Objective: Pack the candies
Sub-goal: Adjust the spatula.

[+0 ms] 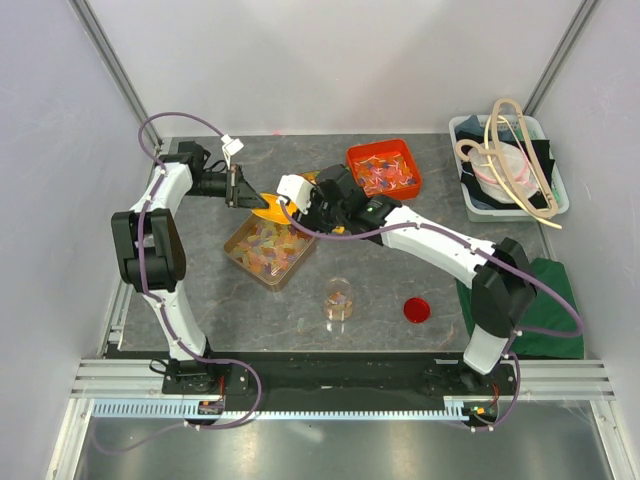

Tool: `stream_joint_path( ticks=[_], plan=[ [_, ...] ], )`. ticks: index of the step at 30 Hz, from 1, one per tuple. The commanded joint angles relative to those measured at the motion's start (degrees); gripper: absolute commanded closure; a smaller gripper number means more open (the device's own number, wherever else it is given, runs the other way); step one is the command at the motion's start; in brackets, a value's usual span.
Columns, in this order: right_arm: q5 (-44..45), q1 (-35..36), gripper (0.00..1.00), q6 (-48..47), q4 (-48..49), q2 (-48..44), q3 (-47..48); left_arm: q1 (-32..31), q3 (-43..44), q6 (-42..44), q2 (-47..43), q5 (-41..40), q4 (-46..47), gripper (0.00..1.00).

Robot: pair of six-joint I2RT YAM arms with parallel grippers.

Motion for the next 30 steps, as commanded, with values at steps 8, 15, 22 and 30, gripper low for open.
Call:
stream_joint_path(
  ticks=[8,15,22,30],
  plan=[
    [-11.7,-1.8,0.44,5.3,-0.9,3.2,4.8,-0.2,3.3,4.9,0.6,4.7,-4.4,0.98],
    [-12.3,-1.8,0.51,6.9,0.2,4.1,5.3,-0.1,3.3,6.1,0.6,5.2,-5.5,0.98],
    [-13.5,-1.8,0.54,7.3,0.2,3.7,5.9,-0.1,3.3,7.3,1.5,5.7,-6.5,0.98],
    [-14.6,-1.8,0.50,7.8,-0.9,3.7,7.4,-0.1,3.3,7.8,2.4,5.8,-7.0,0.98]
  ],
)
